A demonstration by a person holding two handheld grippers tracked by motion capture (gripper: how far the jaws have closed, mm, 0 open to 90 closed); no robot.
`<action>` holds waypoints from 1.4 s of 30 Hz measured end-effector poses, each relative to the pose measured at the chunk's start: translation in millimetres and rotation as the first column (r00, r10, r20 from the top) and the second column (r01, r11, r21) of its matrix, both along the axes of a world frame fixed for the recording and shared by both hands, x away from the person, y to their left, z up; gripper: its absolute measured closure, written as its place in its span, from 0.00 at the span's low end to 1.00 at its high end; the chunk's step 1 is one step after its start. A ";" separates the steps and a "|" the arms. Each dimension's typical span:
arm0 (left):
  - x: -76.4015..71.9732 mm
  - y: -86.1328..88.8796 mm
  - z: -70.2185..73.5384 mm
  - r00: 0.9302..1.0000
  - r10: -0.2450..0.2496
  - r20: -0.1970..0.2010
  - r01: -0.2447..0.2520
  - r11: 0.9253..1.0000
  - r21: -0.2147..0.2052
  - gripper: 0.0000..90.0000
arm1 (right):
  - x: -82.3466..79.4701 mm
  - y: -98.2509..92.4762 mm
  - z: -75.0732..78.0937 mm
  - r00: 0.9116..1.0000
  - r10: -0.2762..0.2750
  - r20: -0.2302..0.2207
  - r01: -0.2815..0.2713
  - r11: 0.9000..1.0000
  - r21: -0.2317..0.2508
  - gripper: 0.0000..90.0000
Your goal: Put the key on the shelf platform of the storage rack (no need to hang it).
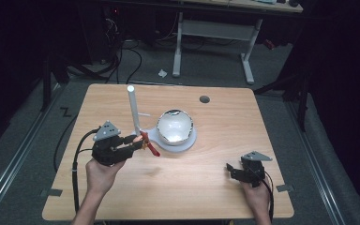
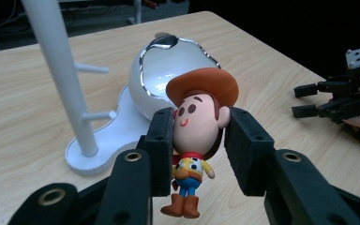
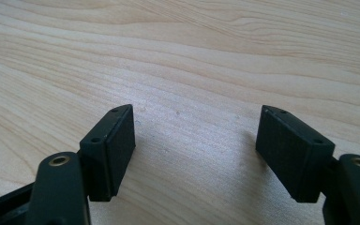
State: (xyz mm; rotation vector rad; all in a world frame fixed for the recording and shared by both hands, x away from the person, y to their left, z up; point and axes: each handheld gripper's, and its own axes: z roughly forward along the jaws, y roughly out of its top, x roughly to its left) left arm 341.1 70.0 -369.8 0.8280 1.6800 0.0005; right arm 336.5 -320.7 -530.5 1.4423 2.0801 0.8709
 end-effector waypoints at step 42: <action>76.1 -60.0 15.8 0.999 -0.053 -0.013 0.052 0.997 -0.057 0.73 | 0.0 0.0 0.0 1.000 0.001 0.000 -0.001 1.000 0.000 0.32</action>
